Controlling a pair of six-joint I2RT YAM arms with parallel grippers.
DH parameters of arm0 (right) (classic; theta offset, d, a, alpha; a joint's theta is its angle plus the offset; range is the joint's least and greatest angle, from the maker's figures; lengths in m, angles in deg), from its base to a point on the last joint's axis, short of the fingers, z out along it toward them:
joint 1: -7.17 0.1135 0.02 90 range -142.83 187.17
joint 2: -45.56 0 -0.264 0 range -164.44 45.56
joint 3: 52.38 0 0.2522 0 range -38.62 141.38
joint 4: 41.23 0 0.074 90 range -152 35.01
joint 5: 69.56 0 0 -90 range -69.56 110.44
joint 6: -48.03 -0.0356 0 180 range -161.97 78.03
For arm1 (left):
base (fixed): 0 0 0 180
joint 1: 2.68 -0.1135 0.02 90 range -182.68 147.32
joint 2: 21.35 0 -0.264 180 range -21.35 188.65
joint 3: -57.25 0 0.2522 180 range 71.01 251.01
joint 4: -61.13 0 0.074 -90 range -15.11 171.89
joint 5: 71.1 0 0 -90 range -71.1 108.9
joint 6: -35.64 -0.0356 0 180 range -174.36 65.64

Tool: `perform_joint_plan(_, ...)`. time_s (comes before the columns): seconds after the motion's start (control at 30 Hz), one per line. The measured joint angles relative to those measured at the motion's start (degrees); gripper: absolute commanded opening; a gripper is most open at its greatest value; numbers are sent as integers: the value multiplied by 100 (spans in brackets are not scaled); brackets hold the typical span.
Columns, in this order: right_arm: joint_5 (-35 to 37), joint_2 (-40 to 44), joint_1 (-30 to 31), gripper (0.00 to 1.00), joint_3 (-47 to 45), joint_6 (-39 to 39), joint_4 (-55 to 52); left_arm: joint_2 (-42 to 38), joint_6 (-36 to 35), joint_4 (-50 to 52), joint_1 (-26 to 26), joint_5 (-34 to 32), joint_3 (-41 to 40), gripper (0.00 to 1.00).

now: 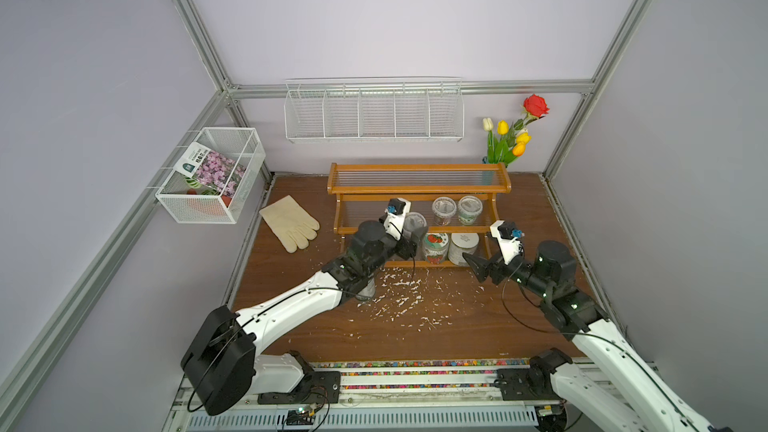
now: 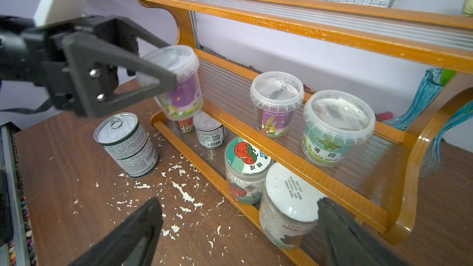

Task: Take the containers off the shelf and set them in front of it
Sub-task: 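Pick up a container from the shelf, then place the container at the center of the board.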

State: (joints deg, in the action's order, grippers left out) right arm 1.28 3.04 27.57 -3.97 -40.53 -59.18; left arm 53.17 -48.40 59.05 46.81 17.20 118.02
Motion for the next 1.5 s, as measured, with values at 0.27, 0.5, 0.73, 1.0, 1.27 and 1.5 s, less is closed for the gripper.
perform_joint_plan(0.27,4,201,-348,97,-52,37,-208,-105,603,131,1231,-684,-894,66)
perform_joint_plan(0.5,4,227,-417,97,-105,39,-247,866,892,232,1329,-1080,-1003,66)
perform_joint_plan(0.73,4,221,-417,97,-173,55,-245,1263,1513,754,1331,-2017,-892,69)
perform_joint_plan(1.0,7,219,-417,97,-212,59,-238,1635,2087,540,1362,-2597,-857,71)
perform_joint_plan(1.27,7,144,-417,97,-247,57,-179,1784,2271,509,1362,-2739,-756,82)
perform_joint_plan(1.5,2,101,-417,97,-275,55,-68,1784,2358,850,1366,-2710,-756,85)
